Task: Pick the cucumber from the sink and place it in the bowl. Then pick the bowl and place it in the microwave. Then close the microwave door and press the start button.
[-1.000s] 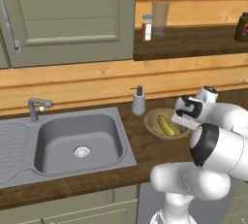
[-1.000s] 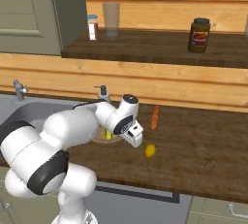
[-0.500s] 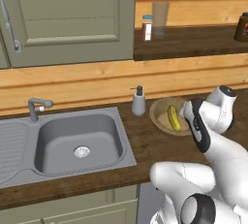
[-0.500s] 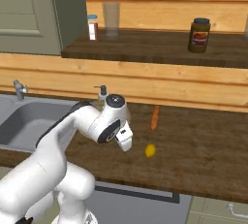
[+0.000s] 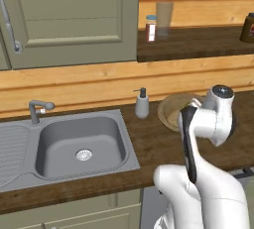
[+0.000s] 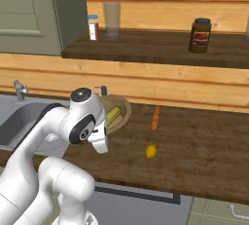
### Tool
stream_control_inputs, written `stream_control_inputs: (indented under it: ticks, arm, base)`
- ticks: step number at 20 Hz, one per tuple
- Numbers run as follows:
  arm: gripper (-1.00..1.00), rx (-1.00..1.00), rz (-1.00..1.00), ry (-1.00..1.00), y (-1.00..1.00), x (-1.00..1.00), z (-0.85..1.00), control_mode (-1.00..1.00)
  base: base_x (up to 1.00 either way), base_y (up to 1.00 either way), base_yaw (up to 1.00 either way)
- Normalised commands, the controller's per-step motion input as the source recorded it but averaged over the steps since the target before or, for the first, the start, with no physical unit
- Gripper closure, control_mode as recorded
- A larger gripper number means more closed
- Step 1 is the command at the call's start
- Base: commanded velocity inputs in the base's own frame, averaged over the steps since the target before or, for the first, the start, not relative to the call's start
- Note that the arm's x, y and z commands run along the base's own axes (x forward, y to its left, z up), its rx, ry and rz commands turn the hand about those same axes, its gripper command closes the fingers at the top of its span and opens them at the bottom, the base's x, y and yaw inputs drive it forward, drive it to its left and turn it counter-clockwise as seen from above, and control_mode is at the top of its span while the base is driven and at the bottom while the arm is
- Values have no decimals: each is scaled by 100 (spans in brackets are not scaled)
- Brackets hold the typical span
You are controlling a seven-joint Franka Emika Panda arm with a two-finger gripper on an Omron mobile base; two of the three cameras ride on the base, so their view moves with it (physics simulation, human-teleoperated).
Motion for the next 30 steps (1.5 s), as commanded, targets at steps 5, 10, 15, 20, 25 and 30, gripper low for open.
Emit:
stream_control_inputs:
  ticks: [5, 10, 15, 20, 25, 30]
  arm:
    - [100, 17, -43, 5, 6, -49, 66, -100]
    - [100, 34, -15, -2, 8, -78, 79, -100]
    - [100, 5, -1, -11, 20, -61, 80, -100]
    - [100, -3, -3, 0, 32, -52, 89, -100]
    - [100, -1, -3, 0, 26, -61, 45, -100]
    - [100, -2, -1, 0, 17, -61, 18, -100]
  base:
    - [0, 0, 0]
    - [0, 0, 0]
    - [0, 0, 0]
    - [0, 0, 0]
    - [0, 0, 0]
    - [0, 0, 0]
